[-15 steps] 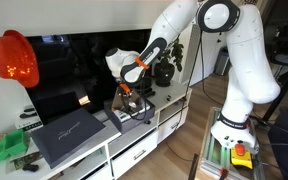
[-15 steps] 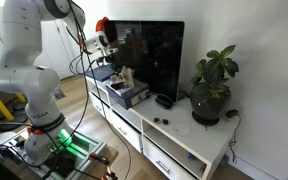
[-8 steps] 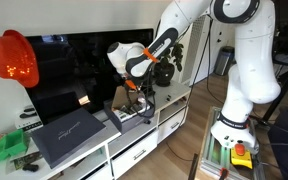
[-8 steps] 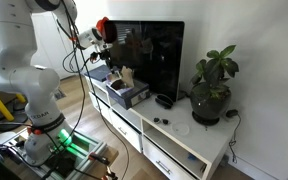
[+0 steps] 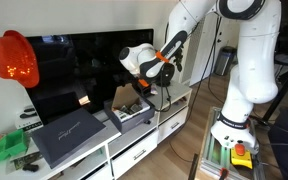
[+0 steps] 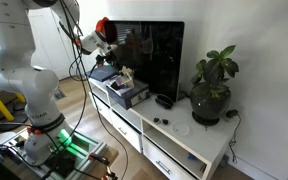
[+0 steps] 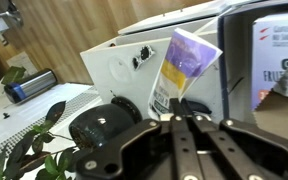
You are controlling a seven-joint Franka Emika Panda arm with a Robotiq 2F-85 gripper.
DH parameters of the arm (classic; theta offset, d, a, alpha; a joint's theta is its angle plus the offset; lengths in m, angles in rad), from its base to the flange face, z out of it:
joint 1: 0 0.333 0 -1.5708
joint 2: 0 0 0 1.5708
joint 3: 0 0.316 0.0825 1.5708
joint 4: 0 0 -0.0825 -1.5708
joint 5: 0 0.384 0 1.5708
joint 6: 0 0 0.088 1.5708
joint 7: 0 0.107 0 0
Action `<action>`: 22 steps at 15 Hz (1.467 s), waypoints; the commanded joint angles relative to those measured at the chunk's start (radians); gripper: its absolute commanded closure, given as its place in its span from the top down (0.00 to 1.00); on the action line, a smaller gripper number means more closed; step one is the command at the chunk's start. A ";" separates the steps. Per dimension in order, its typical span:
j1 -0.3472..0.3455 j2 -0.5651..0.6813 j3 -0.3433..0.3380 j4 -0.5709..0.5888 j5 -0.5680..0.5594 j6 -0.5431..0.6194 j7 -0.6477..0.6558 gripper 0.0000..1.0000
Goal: Pick up one sachet from the white box and put it on the tv stand
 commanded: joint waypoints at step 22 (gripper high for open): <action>-0.280 0.140 -0.041 -0.132 -0.474 0.250 0.093 0.00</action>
